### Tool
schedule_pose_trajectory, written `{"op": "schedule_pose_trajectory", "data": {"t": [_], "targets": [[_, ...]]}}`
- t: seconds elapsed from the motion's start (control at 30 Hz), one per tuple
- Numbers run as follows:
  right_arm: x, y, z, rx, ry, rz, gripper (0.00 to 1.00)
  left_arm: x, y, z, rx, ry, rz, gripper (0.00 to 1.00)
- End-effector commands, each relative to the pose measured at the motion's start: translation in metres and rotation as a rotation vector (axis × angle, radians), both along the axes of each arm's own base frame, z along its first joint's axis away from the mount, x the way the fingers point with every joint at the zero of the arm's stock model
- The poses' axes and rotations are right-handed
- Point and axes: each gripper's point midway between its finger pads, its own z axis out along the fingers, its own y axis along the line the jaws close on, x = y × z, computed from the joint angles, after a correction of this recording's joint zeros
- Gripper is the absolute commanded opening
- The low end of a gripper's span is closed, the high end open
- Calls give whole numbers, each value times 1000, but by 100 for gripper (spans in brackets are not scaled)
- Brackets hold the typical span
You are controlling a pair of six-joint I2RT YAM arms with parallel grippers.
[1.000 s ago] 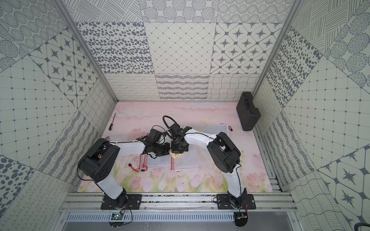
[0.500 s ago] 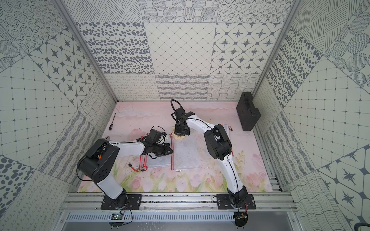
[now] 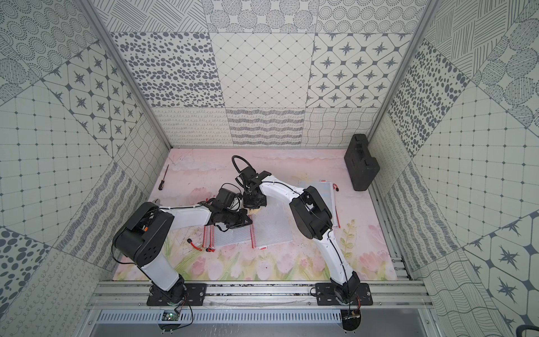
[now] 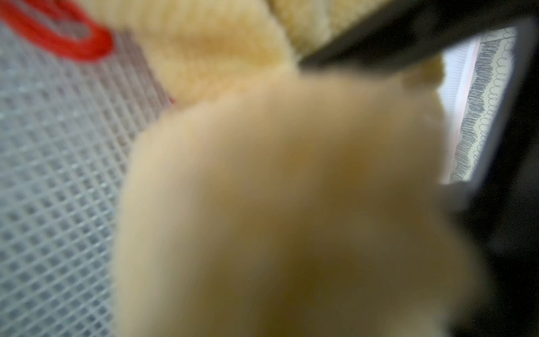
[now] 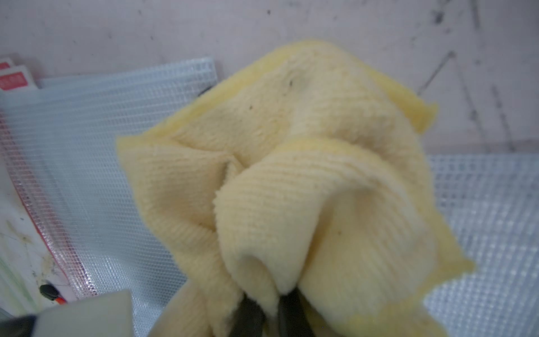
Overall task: Wipe the document bag
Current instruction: Wipe the dirt from the document bag.
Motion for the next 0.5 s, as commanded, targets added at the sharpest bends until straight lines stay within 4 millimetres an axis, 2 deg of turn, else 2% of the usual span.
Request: {"op": "schedule_pose_trajectory", "data": {"t": [0.0,0.1,0.17,0.33,0.4,0.47], "targets": [[27,-25,-22,-40,19,-80,0,-31,39,-32,209,130,16,0],[40,-59,-23,-70,18,-137,0,-31,40,-31,215,126,23,0],[38,-84,-23,-89,23,-169,0,-30,43,-32,230,123,35,0],[5,-150,-26,-169,35,-238,0,-29,45,-37,241,134,51,0],[-8,-163,-28,-187,43,-253,0,-29,43,-39,236,143,55,0],[-15,-163,-28,-178,50,-257,0,-29,41,-41,226,155,54,0]]}}
